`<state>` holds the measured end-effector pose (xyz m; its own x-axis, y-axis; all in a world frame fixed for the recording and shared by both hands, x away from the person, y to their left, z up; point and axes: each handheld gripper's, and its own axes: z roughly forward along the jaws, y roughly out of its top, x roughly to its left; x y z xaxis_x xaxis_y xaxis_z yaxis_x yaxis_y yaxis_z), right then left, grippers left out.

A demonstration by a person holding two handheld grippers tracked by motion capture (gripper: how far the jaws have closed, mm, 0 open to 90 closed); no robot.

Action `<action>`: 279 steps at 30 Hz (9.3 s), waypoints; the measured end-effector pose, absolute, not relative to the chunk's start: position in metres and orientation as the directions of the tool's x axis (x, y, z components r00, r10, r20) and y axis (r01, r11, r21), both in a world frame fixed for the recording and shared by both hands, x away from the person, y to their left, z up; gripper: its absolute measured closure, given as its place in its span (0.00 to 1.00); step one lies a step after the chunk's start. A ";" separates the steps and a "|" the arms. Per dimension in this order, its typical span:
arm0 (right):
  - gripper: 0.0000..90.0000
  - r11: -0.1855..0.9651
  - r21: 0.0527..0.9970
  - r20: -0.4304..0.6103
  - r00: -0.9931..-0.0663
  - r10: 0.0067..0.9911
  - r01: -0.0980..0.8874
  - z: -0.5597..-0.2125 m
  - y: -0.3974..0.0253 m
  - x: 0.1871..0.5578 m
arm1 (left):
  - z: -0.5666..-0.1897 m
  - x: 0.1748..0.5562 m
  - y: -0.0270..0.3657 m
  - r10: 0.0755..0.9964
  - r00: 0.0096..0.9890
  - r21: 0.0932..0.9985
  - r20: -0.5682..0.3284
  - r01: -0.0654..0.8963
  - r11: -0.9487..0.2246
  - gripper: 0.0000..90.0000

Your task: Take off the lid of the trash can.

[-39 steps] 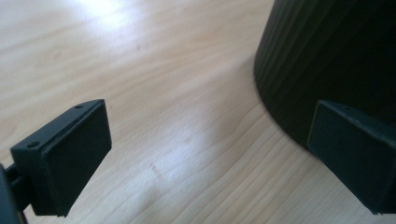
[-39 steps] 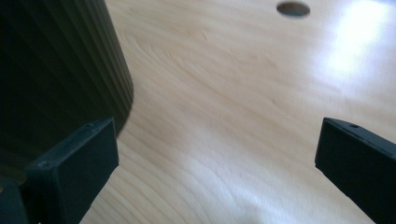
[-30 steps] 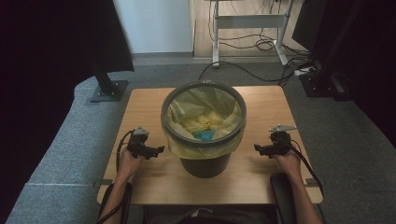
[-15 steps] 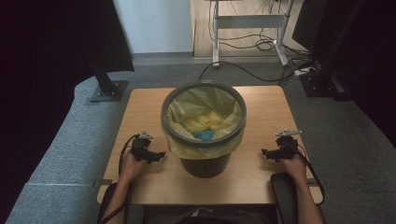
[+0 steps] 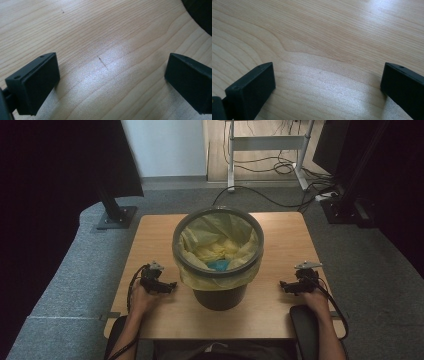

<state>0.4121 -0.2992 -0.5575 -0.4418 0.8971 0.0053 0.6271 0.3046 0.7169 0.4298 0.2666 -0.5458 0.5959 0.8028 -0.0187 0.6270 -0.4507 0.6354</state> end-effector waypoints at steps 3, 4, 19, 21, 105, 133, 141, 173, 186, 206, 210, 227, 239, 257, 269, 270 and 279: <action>0.00 0.305 0.717 0.006 -0.443 0.896 0.627 -0.557 -0.299 0.412 | -0.544 0.430 0.265 0.814 0.580 0.617 -0.017 0.647 -0.448 0.00; 0.00 0.306 0.716 0.005 -0.444 0.896 0.627 -0.557 -0.299 0.412 | -0.543 0.431 0.264 0.817 0.577 0.613 -0.018 0.652 -0.447 0.00; 0.00 0.309 0.716 0.004 -0.447 0.895 0.626 -0.557 -0.299 0.411 | -0.537 0.433 0.264 0.822 0.566 0.592 -0.063 0.685 -0.426 0.00; 0.00 0.309 0.716 0.004 -0.446 0.895 0.626 -0.557 -0.299 0.411 | -0.533 0.433 0.265 0.819 0.568 0.597 -0.077 0.685 -0.418 0.01; 0.00 0.309 0.717 0.004 -0.447 0.895 0.625 -0.557 -0.299 0.411 | -0.296 0.452 0.256 0.744 0.665 0.717 -0.056 0.545 -0.434 0.09; 0.00 0.311 0.717 0.005 -0.451 0.893 0.624 -0.558 -0.298 0.411 | -0.255 0.480 0.191 0.691 0.721 0.679 -0.055 0.534 -0.503 0.33; 0.00 0.313 0.717 0.005 -0.453 0.892 0.623 -0.557 -0.298 0.411 | -0.264 0.491 0.173 0.674 0.738 0.626 -0.031 0.540 -0.563 0.54; 0.00 0.318 0.717 0.004 -0.459 0.888 0.621 -0.557 -0.298 0.410 | -0.253 0.486 0.191 0.715 0.684 0.605 -0.148 0.634 -0.481 0.88; 0.00 0.318 0.717 0.004 -0.459 0.888 0.620 -0.558 -0.298 0.410 | -0.250 0.482 0.219 0.737 0.651 0.632 -0.182 0.652 -0.420 0.88; 0.00 0.319 0.717 0.004 -0.462 0.887 0.619 -0.557 -0.298 0.411 | -0.261 0.469 0.273 0.784 0.582 0.644 -0.216 0.688 -0.333 0.88; 0.00 0.319 0.717 0.004 -0.462 0.887 0.620 -0.558 -0.298 0.411 | -0.262 0.466 0.286 0.794 0.564 0.645 -0.227 0.698 -0.311 0.88; 0.00 0.318 0.717 0.003 -0.460 0.888 0.620 -0.557 -0.297 0.411 | -0.269 0.448 0.337 0.832 0.500 0.648 -0.242 0.721 -0.245 0.88; 0.00 0.318 0.717 0.003 -0.460 0.888 0.620 -0.557 -0.297 0.411 | -0.274 0.439 0.368 0.855 0.453 0.641 -0.253 0.740 -0.202 0.88; 0.00 0.319 0.716 0.004 -0.460 0.888 0.621 -0.557 -0.297 0.410 | -0.281 0.422 0.412 0.884 0.383 0.642 -0.267 0.755 -0.133 0.88; 0.00 0.317 0.717 0.004 -0.458 0.889 0.621 -0.557 -0.297 0.410 | -0.288 0.414 0.432 0.893 0.351 0.643 -0.281 0.760 -0.096 0.88; 0.00 0.317 0.717 0.004 -0.458 0.889 0.621 -0.557 -0.297 0.410 | -0.289 0.413 0.433 0.893 0.347 0.642 -0.285 0.761 -0.091 0.88; 0.00 0.316 0.716 0.005 -0.458 0.889 0.622 -0.557 -0.296 0.410 | -0.307 0.412 0.444 0.900 0.319 0.639 -0.297 0.767 -0.061 0.88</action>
<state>0.4099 -0.2963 -0.5574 -0.4575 0.8892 0.0048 0.6219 0.3162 0.7164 0.4124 0.4443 -0.3066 0.3193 0.9000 -0.2969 0.7668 -0.0612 0.6389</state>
